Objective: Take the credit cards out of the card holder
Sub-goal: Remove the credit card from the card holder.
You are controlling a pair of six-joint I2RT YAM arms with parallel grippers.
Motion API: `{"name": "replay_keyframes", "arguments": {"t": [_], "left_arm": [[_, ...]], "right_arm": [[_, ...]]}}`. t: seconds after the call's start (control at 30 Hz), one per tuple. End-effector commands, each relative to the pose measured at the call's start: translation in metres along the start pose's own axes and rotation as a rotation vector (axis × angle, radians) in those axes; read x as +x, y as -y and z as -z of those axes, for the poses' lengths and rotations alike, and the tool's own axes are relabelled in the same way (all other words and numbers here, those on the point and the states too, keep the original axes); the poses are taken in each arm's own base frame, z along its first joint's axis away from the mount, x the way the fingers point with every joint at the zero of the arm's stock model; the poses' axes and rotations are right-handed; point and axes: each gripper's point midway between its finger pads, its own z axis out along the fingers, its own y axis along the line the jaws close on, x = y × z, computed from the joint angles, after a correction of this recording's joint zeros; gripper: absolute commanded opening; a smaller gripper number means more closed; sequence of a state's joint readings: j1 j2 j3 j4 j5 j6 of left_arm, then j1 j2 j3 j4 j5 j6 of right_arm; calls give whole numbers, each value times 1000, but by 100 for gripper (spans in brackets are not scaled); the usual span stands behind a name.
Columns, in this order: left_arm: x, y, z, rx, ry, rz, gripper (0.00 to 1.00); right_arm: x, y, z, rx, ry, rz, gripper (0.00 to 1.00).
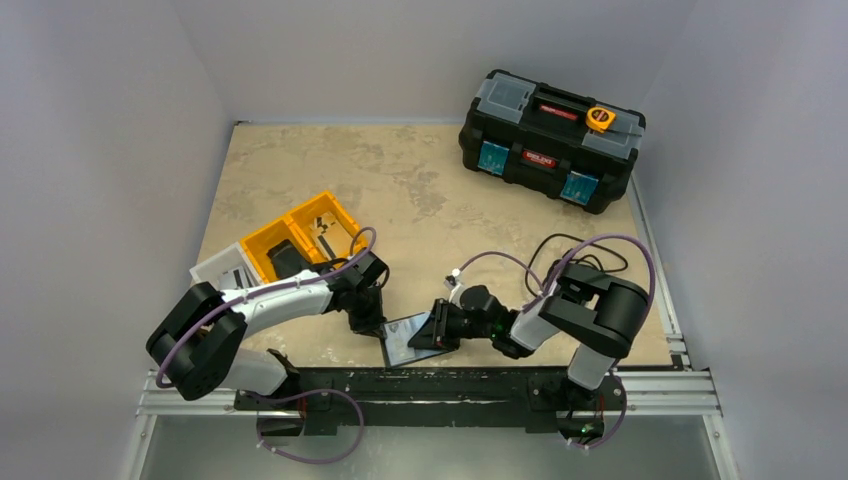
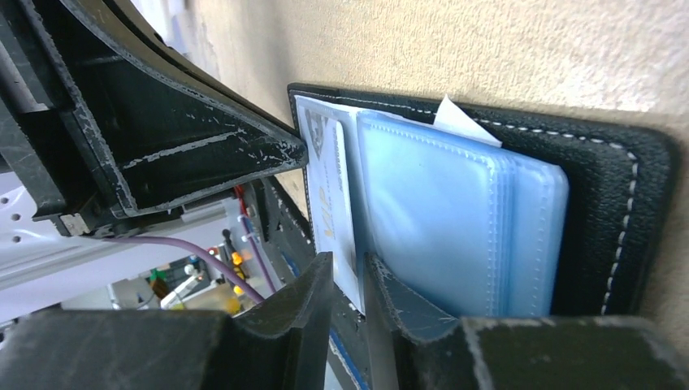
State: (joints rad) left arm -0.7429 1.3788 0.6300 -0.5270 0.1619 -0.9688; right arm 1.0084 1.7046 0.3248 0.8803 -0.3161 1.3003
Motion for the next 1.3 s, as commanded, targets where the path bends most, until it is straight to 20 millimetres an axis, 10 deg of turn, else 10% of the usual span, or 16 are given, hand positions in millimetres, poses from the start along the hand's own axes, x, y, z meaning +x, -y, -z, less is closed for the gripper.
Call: {"name": "replay_keyframes", "arguments": {"t": [0.0, 0.3, 0.9, 1.1, 1.27], "left_arm": [[5, -15, -19, -55, 1, 8, 0], [5, -21, -19, -86, 6, 12, 0], [0, -33, -18, -130, 14, 26, 0], [-2, -28, -19, -114, 11, 18, 0], [-3, -25, -18, -105, 12, 15, 0]], "right_arm": [[-3, -20, 3, -108, 1, -17, 17], [-9, -17, 8, -105, 41, -34, 1], [-21, 10, 20, 102, 119, 22, 0], [-17, 6, 5, 89, 55, 63, 27], [-13, 8, -3, 80, 23, 53, 29]]}}
